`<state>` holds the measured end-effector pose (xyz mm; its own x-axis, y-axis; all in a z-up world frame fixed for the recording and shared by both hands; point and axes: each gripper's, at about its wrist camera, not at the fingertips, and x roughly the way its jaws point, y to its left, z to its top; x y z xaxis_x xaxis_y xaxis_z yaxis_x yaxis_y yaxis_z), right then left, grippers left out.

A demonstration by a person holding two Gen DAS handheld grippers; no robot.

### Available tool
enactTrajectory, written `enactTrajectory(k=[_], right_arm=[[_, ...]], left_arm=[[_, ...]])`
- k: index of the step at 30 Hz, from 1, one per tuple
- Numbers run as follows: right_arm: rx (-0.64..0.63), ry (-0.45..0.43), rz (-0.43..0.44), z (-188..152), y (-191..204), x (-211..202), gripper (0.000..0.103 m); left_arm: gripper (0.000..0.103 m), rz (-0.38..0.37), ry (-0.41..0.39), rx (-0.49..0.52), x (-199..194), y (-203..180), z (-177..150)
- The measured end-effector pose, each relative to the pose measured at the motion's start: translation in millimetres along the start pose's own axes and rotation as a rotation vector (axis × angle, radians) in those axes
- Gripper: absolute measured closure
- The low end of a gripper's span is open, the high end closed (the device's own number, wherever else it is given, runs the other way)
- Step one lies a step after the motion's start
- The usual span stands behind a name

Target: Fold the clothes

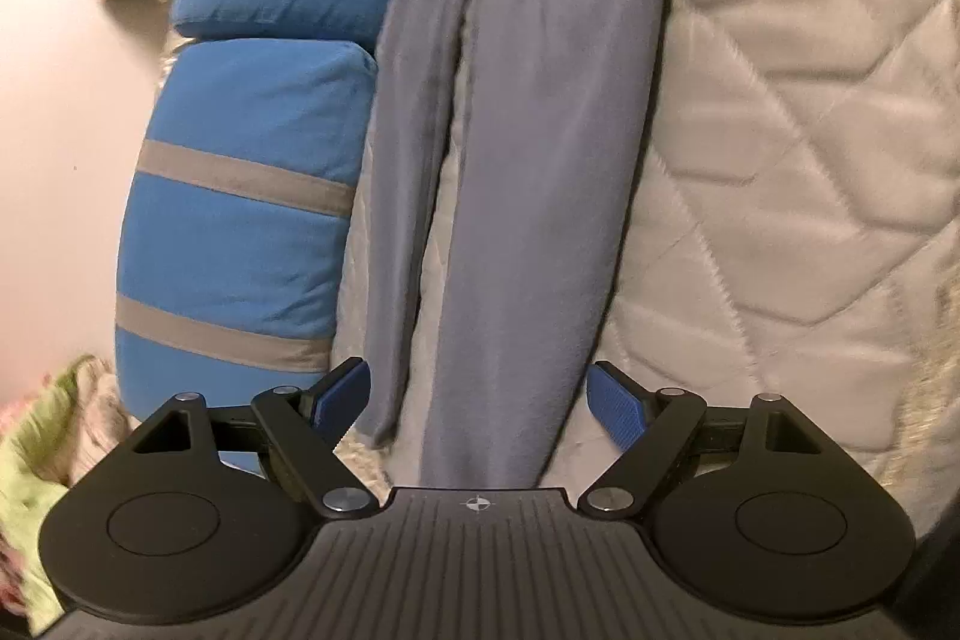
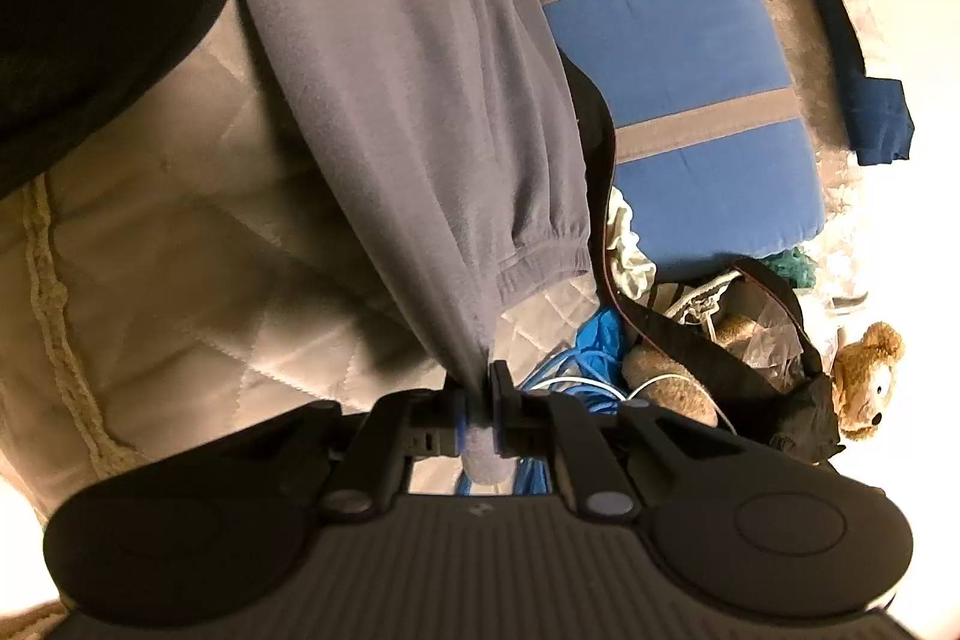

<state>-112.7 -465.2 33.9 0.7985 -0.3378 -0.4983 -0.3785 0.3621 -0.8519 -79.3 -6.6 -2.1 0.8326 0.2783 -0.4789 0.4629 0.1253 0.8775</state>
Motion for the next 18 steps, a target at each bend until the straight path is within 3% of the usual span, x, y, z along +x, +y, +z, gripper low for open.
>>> enactTrajectory(k=[4, 9, 10, 12, 13, 18], right_arm=[[-0.004, -0.003, 0.005, 1, -7, 1, 0.086], [0.006, -0.010, 0.001, 2, -13, 0, 0.087], [0.008, -0.011, 0.003, 2, -14, 0, 0.087], [0.013, -0.011, 0.013, 1, -14, 1, 0.093], [0.014, -0.007, 0.028, 1, -14, 1, 0.097], [-0.007, -0.008, 0.056, -3, -9, -1, 0.098]], left_arm=[[0.027, 0.025, 0.016, 0.089, 5, -7, 6], [0.045, 0.094, 0.085, 0.189, 23, -15, 5], [0.053, 0.100, 0.098, 0.189, 28, -16, 3], [0.093, 0.080, 0.137, 0.191, 38, -17, -2], [0.100, 0.057, 0.151, 0.199, 40, -19, -5], [0.100, 0.009, 0.143, 0.207, 27, -19, -14]])
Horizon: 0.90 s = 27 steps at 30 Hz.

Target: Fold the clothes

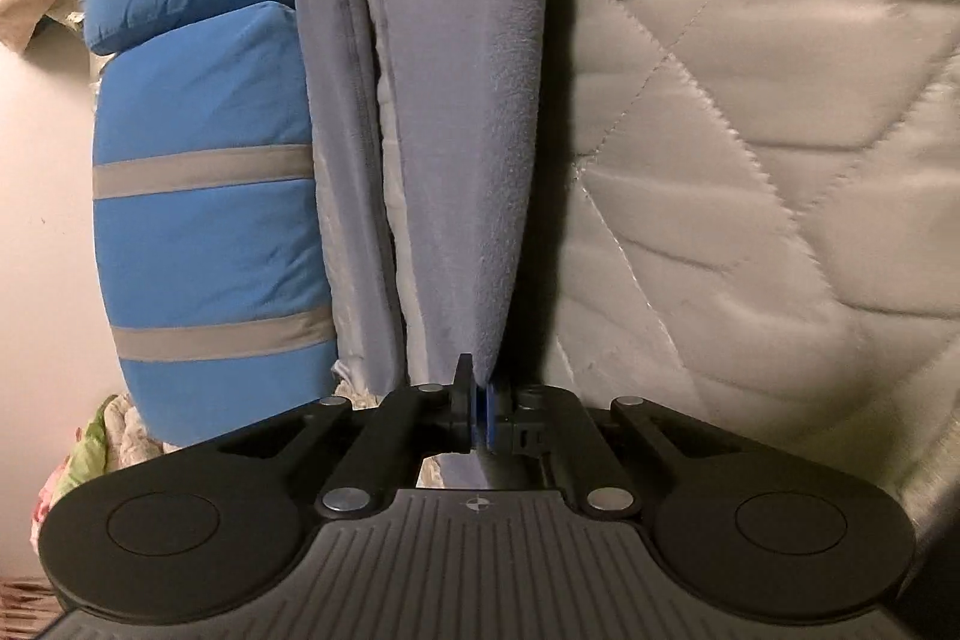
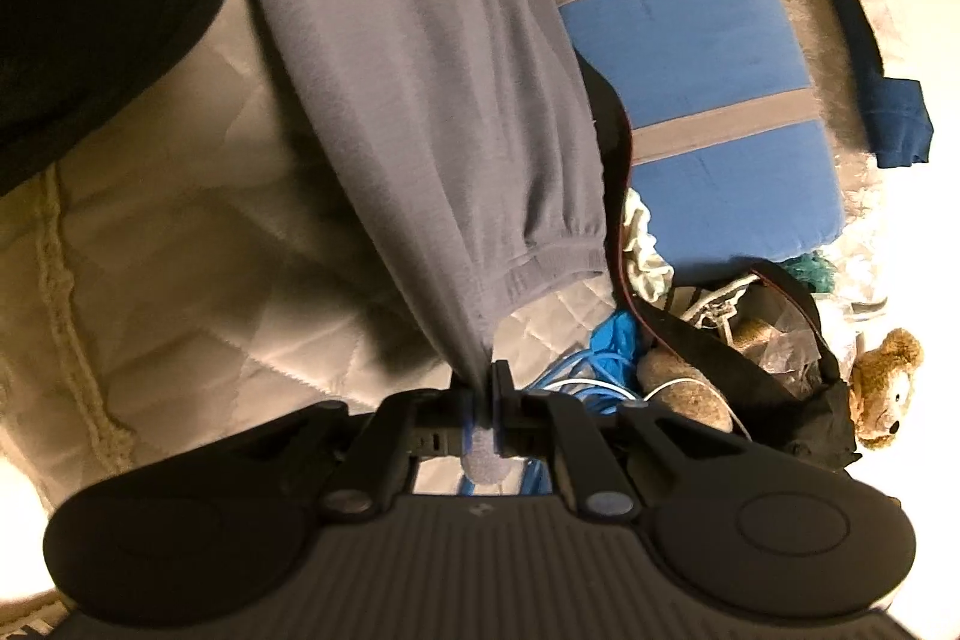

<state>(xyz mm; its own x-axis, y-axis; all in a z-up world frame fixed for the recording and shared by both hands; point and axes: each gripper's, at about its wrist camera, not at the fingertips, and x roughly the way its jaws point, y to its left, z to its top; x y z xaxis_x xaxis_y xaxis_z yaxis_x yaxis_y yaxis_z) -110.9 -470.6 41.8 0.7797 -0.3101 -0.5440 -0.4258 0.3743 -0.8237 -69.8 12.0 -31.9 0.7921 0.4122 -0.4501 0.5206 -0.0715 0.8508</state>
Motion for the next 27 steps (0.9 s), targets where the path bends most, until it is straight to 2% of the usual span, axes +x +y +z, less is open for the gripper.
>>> enactTrajectory(k=[10, 22, 23, 25, 26, 27], right_arm=[[-0.022, 0.002, 0.031, -12, 12, -4, 0.099], [-0.071, 0.025, 0.037, -19, 34, -9, 0.098], [-0.075, 0.027, 0.031, -19, 35, -9, 0.080], [-0.050, 0.043, 0.024, -17, 33, -8, 0.067], [-0.037, 0.050, 0.020, -17, 32, -7, 0.054], [-0.020, 0.053, 0.016, -17, 30, -8, 0.048]], left_arm=[[0.101, -0.036, -0.007, 0.034, -30, -13, -16], [0.100, -0.055, -0.004, 0.046, -30, -27, -15], [0.098, -0.053, -0.006, 0.047, -30, -27, -15], [0.098, -0.043, 0.000, 0.026, -27, -26, -16], [0.096, -0.043, 0.006, 0.012, -25, -25, -16], [0.095, -0.036, 0.009, -0.002, -23, -24, -18]])
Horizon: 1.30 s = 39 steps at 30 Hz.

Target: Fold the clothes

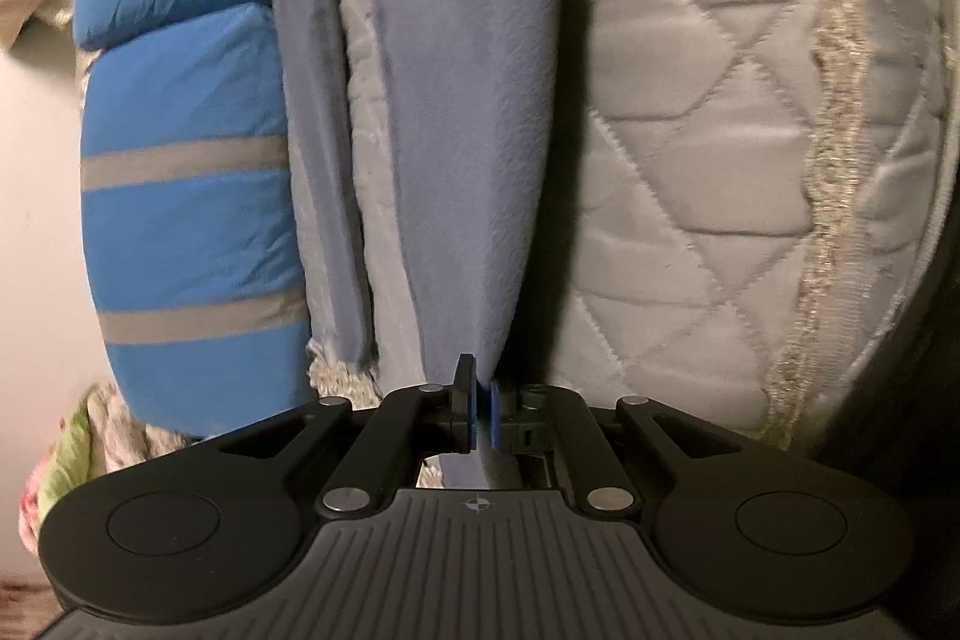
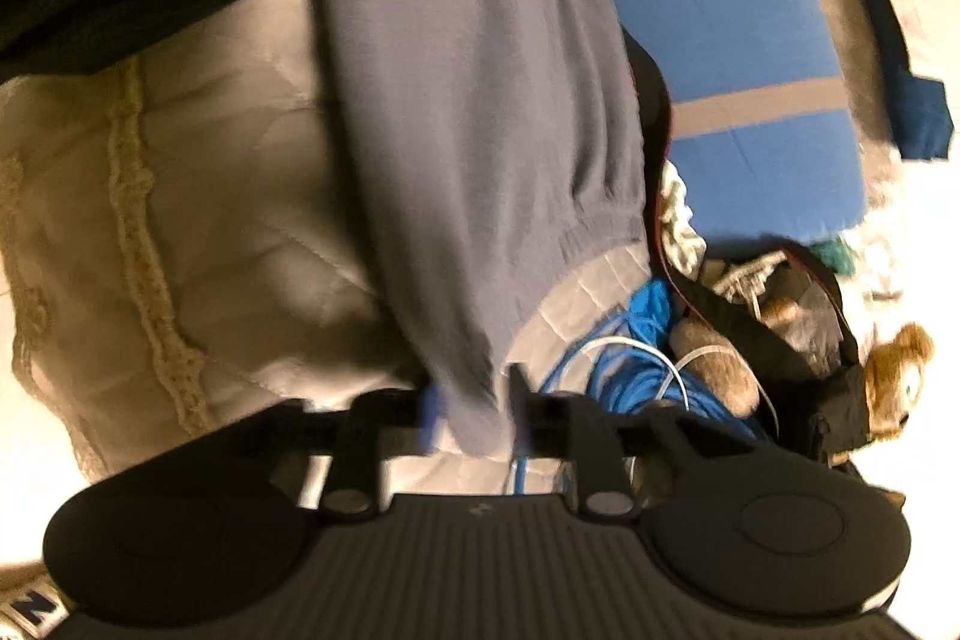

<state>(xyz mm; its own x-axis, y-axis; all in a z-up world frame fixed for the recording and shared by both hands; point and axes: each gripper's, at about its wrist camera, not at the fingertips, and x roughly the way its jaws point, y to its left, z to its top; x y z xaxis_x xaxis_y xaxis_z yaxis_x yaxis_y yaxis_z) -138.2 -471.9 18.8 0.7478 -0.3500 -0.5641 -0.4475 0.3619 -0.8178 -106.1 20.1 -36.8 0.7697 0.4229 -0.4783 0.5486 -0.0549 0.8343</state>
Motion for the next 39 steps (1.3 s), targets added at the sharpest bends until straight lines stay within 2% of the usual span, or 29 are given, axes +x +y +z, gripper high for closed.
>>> enactTrajectory(k=[1, 2, 4, 8, 10, 13, 15, 17, 22, 26, 31, 34, 39], right_arm=[[0.018, -0.007, 0.000, -1, -3, -2, 0.033], [0.043, -0.014, 0.003, -1, -7, -6, 0.024], [0.095, -0.023, 0.025, -2, -16, -12, 0.020], [0.194, -0.041, 0.111, 0, -35, -24, 0.005], [0.233, -0.055, 0.157, 3, -46, -30, 0.002], [0.239, -0.076, 0.156, 10, -63, -36, 0.000], [0.233, -0.083, 0.125, 17, -74, -39, 0.000], [0.257, -0.094, 0.107, 23, -87, -38, 0.000], [0.411, -0.147, 0.102, 41, -126, -24, 0.000], [0.551, -0.174, 0.134, 50, -151, -3, 0.000], [0.719, -0.169, 0.170, 59, -180, 44, 0.002], [0.817, -0.165, 0.197, 62, -198, 78, 0.006], [0.892, -0.126, 0.243, 68, -220, 146, 0.019]], left_arm=[[0.089, 0.006, 0.004, -0.013, 1, 2, -2], [0.073, 0.008, 0.008, -0.024, 2, 4, -4], [0.056, 0.003, 0.012, -0.053, 1, 9, -7], [0.047, -0.113, -0.016, -0.189, -15, 34, -10], [0.042, -0.177, -0.060, -0.269, -28, 52, -10], [0.035, -0.219, -0.121, -0.337, -43, 80, -13], [0.034, -0.220, -0.149, -0.370, -51, 98, -14], [0.034, -0.180, -0.171, -0.424, -58, 116, -13], [0.033, -0.130, -0.235, -0.592, -56, 160, -11], [0.033, -0.093, -0.260, -0.707, -40, 174, -5], [0.033, -0.062, -0.191, -0.803, -15, 176, 2], [0.033, -0.068, -0.203, -0.862, -11, 178, -1], [0.033, -0.071, -0.226, -0.956, -5, 187, -10]])
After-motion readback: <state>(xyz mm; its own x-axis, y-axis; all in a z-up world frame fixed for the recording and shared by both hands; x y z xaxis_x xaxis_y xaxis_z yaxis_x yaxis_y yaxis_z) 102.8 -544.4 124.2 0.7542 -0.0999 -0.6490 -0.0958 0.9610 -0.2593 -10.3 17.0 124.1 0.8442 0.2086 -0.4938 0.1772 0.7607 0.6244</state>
